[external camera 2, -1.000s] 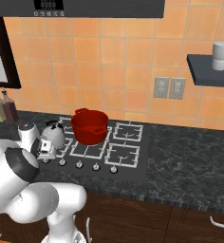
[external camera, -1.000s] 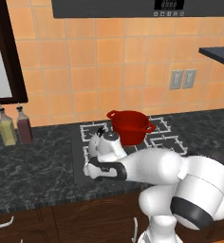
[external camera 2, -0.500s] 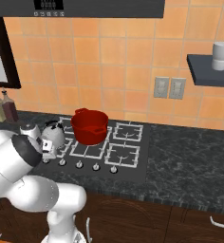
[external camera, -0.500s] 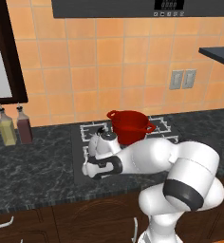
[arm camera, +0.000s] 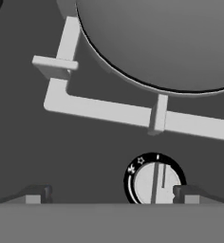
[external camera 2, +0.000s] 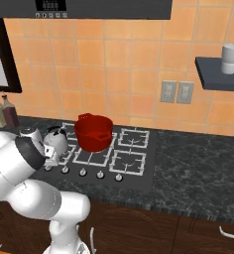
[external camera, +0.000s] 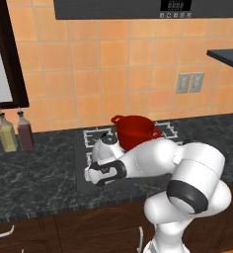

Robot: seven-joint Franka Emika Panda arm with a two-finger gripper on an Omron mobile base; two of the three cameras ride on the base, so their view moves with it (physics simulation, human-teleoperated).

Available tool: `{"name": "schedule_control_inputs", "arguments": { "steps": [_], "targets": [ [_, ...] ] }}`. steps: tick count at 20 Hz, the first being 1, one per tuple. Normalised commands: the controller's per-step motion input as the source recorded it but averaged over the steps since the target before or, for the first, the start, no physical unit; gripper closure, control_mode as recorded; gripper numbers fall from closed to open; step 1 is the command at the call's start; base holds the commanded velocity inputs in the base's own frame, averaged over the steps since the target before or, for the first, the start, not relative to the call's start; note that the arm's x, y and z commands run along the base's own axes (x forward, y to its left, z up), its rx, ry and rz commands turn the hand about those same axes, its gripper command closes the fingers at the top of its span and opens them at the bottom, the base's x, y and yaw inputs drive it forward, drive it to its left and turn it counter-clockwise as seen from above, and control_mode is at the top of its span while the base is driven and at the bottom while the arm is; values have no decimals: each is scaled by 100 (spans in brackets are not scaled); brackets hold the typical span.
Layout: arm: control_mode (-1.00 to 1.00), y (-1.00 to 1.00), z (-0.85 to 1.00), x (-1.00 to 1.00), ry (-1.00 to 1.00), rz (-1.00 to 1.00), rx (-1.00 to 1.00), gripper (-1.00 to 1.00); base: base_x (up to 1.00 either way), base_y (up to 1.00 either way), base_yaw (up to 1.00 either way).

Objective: Pick the kettle from the counter and place it on a stove burner. Then turn the burner on.

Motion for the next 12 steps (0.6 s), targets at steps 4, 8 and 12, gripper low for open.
{"name": "schedule_control_inputs", "arguments": {
  "steps": [4, 8, 12],
  "targets": [
    [-100, 21, -22, 0, 0, 4, 0, -100, 0, 0, 0],
    [-100, 31, -23, 0, 0, 13, 0, -100, 0, 0, 0],
    [-100, 29, -25, -1, 0, 20, 0, -100, 0, 0, 0]
  ]
}}
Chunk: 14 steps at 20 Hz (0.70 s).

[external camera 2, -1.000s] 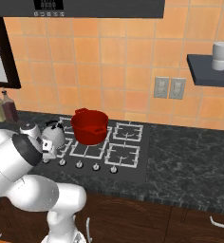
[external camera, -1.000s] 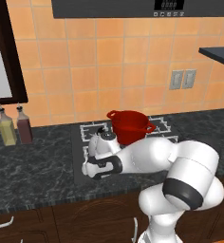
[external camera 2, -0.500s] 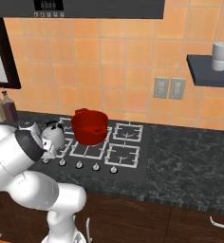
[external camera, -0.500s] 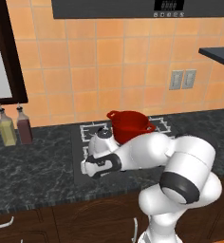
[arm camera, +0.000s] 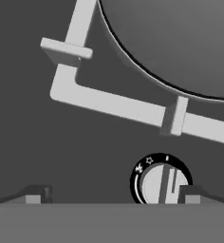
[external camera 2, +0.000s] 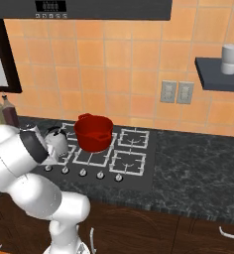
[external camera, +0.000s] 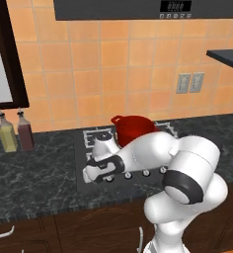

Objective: Pick the kettle from the counter and place it on a stove burner. Then turn the burner on.

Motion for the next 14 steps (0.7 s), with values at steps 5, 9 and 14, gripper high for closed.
{"name": "schedule_control_inputs", "arguments": {
  "steps": [5, 9, 14],
  "targets": [
    [-100, 30, -29, -7, 0, 27, 0, -100, 0, 0, 0],
    [-100, 35, -35, -30, -5, 33, 0, -100, 0, 0, 0],
    [-100, 45, -38, -42, -11, 33, 0, -100, 0, 0, 0]
  ]
}}
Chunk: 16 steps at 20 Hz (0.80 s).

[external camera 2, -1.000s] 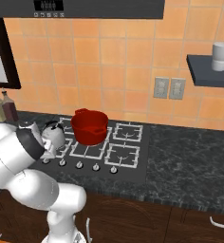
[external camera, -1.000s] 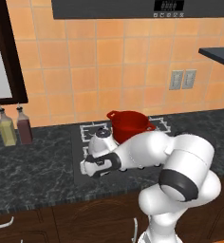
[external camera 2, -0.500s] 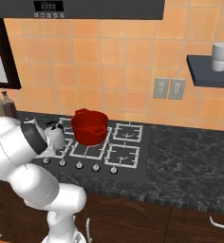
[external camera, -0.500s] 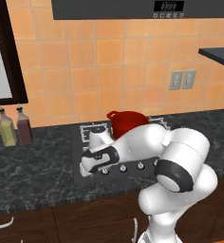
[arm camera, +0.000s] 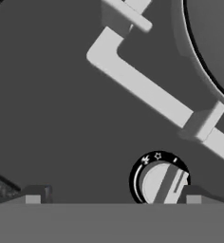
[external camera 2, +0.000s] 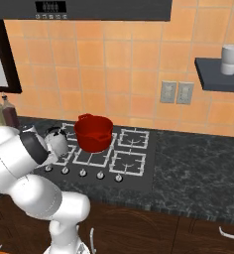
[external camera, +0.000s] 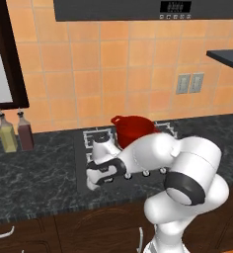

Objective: Pick the kettle from the counter and place it on a stove burner. Then turn the burner on.

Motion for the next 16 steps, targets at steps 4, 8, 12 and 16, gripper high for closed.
{"name": "schedule_control_inputs", "arguments": {
  "steps": [4, 8, 12, 16],
  "targets": [
    [-100, 57, -37, -42, -9, 34, 2, -100, 0, 0, 0],
    [-100, 69, -32, -33, -4, 32, 9, -100, 0, 0, 0],
    [-100, 87, -20, -15, 0, 29, 12, -100, 0, 0, 0],
    [-100, 99, -14, -15, 0, 30, 4, -100, 0, 0, 0]
  ]
}}
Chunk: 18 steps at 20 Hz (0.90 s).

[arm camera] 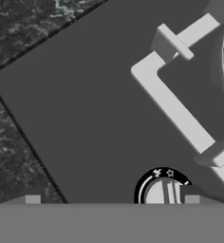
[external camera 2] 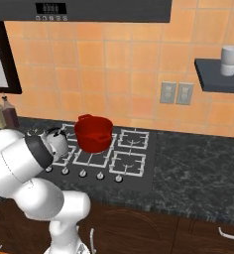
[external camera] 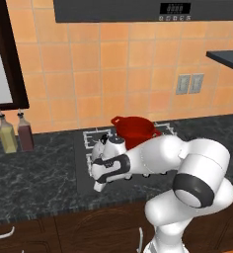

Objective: Pick the kettle from the counter and place it on a stove burner. Then turn the burner on.

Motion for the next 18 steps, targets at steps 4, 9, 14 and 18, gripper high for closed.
{"name": "schedule_control_inputs", "arguments": {
  "steps": [4, 9, 14, 18],
  "targets": [
    [-100, 91, 0, -53, 0, 15, -1, -100, 0, 0, 0],
    [-100, 48, 61, -33, -1, 0, -3, -100, 0, 0, 0],
    [-100, 33, 86, -26, -13, 0, -3, -100, 0, 0, 0],
    [-100, 17, 99, -3, -23, -2, -4, -100, 0, 0, 0]
  ]
}}
